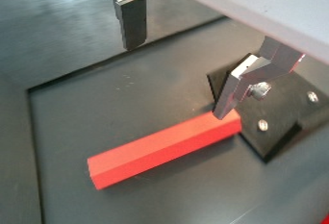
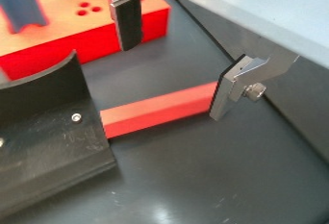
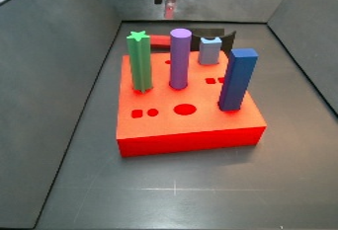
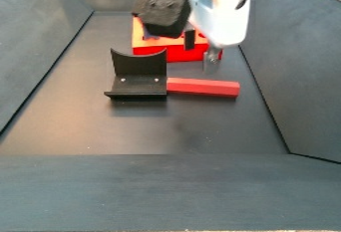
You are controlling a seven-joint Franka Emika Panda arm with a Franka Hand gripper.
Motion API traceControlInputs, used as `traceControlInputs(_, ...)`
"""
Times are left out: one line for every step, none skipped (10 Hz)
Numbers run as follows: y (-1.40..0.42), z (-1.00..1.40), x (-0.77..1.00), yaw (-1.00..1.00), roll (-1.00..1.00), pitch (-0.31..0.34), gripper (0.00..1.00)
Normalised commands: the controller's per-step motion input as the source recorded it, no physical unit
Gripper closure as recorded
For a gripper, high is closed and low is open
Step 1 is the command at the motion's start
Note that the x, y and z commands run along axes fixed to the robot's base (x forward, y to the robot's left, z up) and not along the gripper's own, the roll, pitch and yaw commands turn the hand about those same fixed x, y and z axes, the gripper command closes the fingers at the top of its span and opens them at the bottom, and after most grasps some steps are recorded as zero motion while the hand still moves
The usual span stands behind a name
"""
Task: Pick up the hexagon object. Move up. Place the hexagon object on the fixture. Regrasp the hexagon object. Move to above the board. Insert the hexagon object.
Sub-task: Pick up the hexagon object.
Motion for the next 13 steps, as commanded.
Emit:
traceControlInputs(0.00, -0.36, 0.10, -0.95, -0.01, -0.034, 0.00)
traceControlInputs(-0.19, -0.32, 0.07, -0.83, -0.05, -0.044, 0.00)
traceControlInputs(-0.16, -0.41, 0.03, -0.67, -0.17, -0.090, 0.00)
traceControlInputs(-0.10, -0.49, 0.05, -0.59, -0.24, -0.094, 0.00)
traceControlInputs(-0.09, -0.45, 0.08, -0.56, -0.27, -0.081, 0.00)
traceControlInputs(-0.01, -0.34, 0.13, -0.55, -0.33, -0.093, 0.00)
traceControlInputs(0.00, -0.31, 0.13, -0.52, -0.37, -0.083, 0.00)
traceControlInputs(0.00, -0.28, 0.00, -0.44, -0.40, -0.103, 0.00)
traceControlInputs(0.00, -0.23, -0.06, -0.41, -0.43, -0.100, 0.00)
traceControlInputs(0.00, -0.23, -0.08, -0.37, -0.43, -0.077, 0.00)
traceControlInputs(0.00, -0.32, -0.04, -0.22, -0.24, 0.000, 0.00)
traceControlInputs(0.00, -0.32, 0.00, -0.14, -0.13, 0.000, 0.00)
traceControlInputs(0.00, -0.33, -0.02, -0.06, -0.08, 0.000, 0.00)
